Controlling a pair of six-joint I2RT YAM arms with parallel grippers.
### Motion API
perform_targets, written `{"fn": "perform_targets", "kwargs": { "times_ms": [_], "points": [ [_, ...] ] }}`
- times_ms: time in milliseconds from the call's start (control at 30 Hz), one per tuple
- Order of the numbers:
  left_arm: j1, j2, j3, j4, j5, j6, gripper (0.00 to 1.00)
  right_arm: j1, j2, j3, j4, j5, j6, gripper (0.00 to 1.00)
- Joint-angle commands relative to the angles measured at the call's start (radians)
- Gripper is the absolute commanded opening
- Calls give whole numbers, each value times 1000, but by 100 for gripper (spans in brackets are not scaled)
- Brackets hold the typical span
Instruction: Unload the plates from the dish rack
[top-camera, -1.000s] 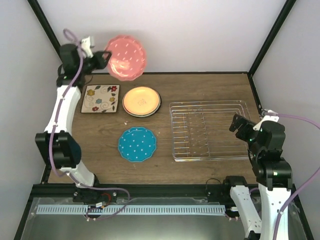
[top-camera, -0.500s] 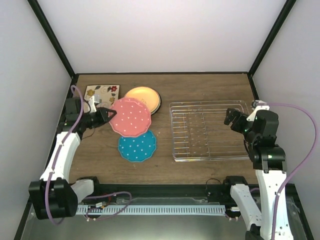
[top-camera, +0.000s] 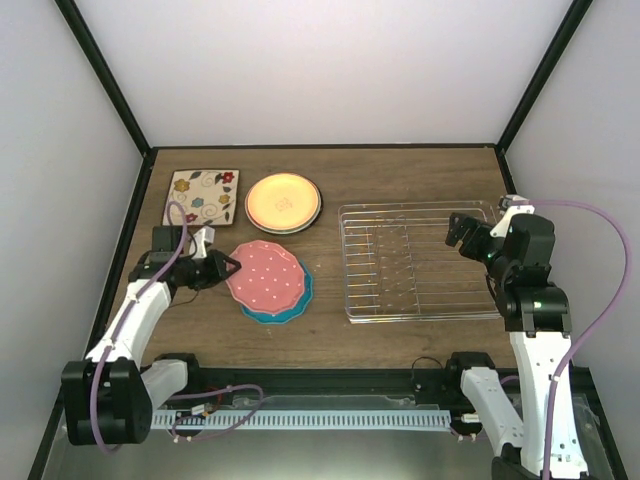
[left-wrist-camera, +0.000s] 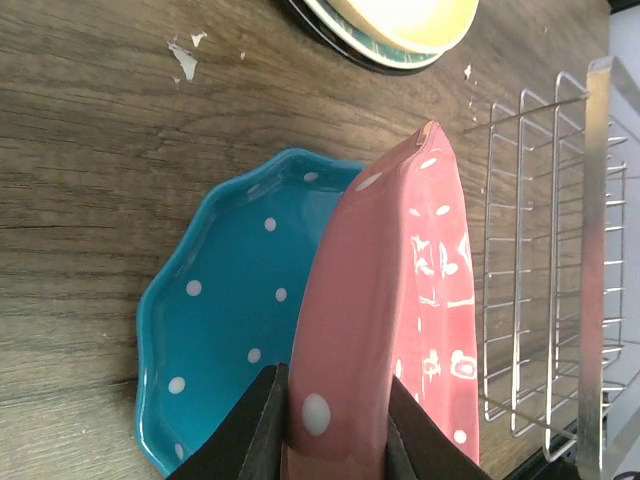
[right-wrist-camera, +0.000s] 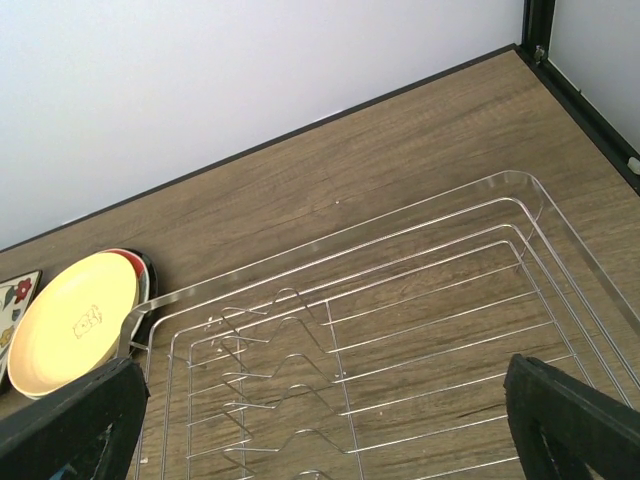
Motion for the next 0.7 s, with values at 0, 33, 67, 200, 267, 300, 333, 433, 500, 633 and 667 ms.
{"fn": "perform_targets", "kwargs": {
  "times_ms": [0,33,67,200,267,300,333,433,500,633,667],
  "points": [
    [-41,4,7,111,27,-30,4,7,-1,23,11,0,-18,100],
    [-47,9,3,114,19,-33,4,7,-3,25,9,2,-18,100],
    [-52,13,-1,116,14,-34,4,7,-3,26,7,4,-18,100],
    [-60,27,-20,118,-16,-37,4,7,-11,30,-5,14,-17,100],
    [-63,33,-30,120,-27,-38,4,7,-15,30,-9,17,-16,100],
    [-65,36,-32,120,-30,-39,4,6,-16,30,-10,17,-16,100],
    [-65,40,-35,121,-32,-38,4,7,-17,29,-10,19,-16,100],
    [-72,57,-43,121,-36,-33,4,7,-19,28,-11,20,-13,100],
    [-78,67,-46,120,-41,-31,4,7,-21,27,-12,21,-11,100],
    [-91,90,-47,125,-48,-31,11,7,-23,26,-14,24,-8,100],
    [-94,95,-47,125,-48,-30,16,7,-24,26,-14,25,-7,100]
  ]
}}
